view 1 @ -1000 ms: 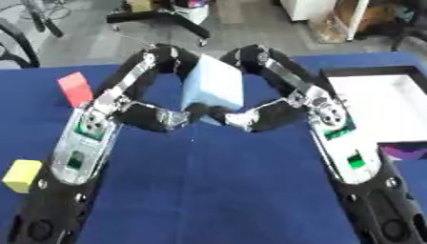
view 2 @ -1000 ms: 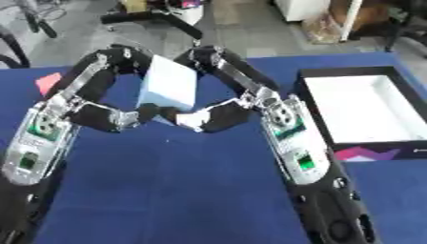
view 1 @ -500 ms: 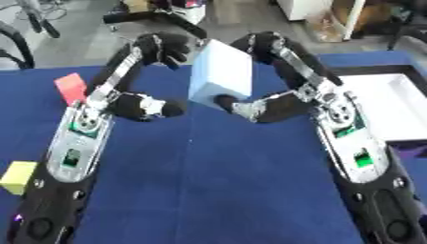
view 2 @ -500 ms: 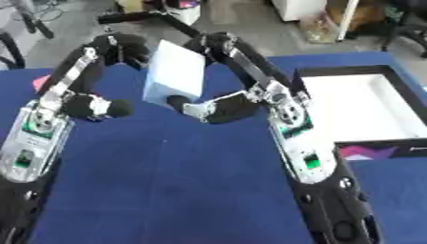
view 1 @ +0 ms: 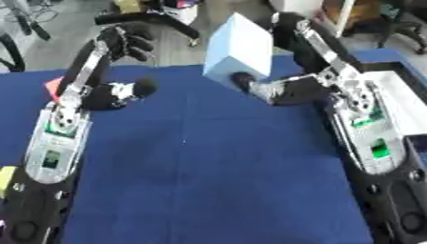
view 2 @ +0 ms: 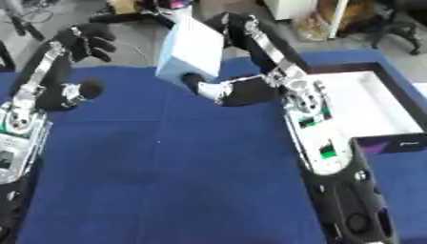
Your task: Pick up the objects with one hand, pass them to the other hand, and then place them into the box on the other side of the table.
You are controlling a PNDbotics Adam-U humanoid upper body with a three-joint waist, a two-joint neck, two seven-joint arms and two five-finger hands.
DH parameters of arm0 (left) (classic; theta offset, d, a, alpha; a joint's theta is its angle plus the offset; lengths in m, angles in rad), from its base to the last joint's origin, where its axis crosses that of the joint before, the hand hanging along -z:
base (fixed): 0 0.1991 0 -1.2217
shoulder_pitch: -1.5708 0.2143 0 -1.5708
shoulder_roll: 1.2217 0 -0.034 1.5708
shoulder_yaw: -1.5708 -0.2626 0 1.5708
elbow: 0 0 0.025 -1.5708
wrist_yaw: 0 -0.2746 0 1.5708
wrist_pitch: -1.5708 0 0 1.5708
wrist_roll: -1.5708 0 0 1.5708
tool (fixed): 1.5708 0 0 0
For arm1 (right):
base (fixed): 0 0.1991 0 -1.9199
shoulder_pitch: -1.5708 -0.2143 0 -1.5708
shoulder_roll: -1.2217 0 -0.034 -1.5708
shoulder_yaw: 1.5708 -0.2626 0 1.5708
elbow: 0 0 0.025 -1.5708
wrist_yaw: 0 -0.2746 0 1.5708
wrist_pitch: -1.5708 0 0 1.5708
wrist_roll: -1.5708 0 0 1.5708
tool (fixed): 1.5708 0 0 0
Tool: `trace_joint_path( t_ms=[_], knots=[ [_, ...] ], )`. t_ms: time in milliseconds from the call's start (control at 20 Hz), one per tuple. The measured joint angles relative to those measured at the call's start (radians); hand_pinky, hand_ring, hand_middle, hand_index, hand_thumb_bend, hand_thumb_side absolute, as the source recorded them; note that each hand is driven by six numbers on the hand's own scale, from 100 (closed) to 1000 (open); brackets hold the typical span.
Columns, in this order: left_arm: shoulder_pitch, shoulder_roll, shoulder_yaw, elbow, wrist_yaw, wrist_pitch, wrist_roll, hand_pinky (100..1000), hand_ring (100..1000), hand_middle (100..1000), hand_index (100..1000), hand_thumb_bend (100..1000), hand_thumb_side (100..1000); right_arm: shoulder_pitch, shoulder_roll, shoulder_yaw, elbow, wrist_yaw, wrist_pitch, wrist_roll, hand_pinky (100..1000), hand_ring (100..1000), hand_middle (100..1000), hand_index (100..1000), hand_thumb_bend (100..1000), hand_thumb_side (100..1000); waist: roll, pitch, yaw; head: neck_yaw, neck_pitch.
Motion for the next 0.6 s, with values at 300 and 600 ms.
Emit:
trace_joint_path(
  t_ms=[300,600],
  knots=[
    [0.059,0.023,0.046,-0.001,-0.001,0.03,0.036,629,671,679,815,802,697,-0.034,-0.096,-0.087,0.099,-0.012,0.028,-0.059,663,497,305,286,100,100,0.0,0.0,0.008,-0.061,0.0],
    [0.129,0.053,0.093,-0.026,-0.006,0.038,0.045,622,642,647,813,796,664,0.015,-0.157,-0.151,0.196,0.005,0.043,-0.085,652,495,377,363,100,100,0.0,0.0,0.021,-0.104,-0.024]
  ],
)
